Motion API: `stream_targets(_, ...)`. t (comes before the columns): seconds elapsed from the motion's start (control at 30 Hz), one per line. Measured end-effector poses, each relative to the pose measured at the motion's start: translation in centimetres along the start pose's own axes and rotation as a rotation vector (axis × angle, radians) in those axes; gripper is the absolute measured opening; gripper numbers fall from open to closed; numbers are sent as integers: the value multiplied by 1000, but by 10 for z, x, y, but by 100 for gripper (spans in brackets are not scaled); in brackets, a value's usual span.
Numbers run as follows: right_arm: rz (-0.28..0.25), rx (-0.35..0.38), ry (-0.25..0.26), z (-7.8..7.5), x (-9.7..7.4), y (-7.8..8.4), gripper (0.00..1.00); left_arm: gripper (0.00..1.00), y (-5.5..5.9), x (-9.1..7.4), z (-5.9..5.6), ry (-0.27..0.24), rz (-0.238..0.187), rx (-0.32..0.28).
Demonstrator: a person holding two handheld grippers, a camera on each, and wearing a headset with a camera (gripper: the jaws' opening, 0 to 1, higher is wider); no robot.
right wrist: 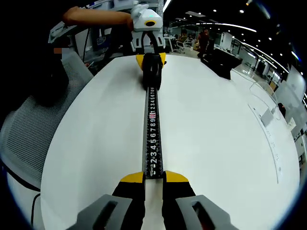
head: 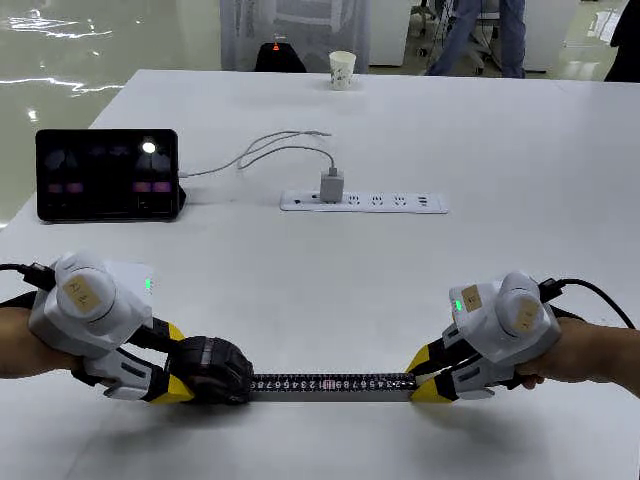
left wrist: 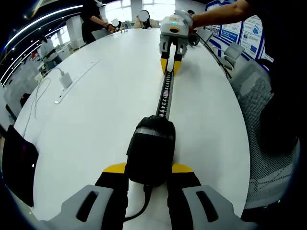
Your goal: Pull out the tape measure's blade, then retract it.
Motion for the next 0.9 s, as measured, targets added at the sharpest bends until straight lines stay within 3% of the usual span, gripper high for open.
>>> stream_targets(0.47, 32, -12, -6, -3, -7, 2, 8, 25, 1, 0, 1, 2, 1, -1)
stream_targets(0.9, 58, -1, -1, -2, -18, 13, 8, 25, 3, 2, 5, 6, 4, 3)
Point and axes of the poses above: the centre of the closed fingertips' face, and the gripper's own axes: x roughly forward along the fingers, z roughly to its left, y roughly out of its underside, the point moved 7 cm from there along -x, roughly backward along the fingers, and after that the axes turned 8 degrees about -z, right-handed, at the moved point
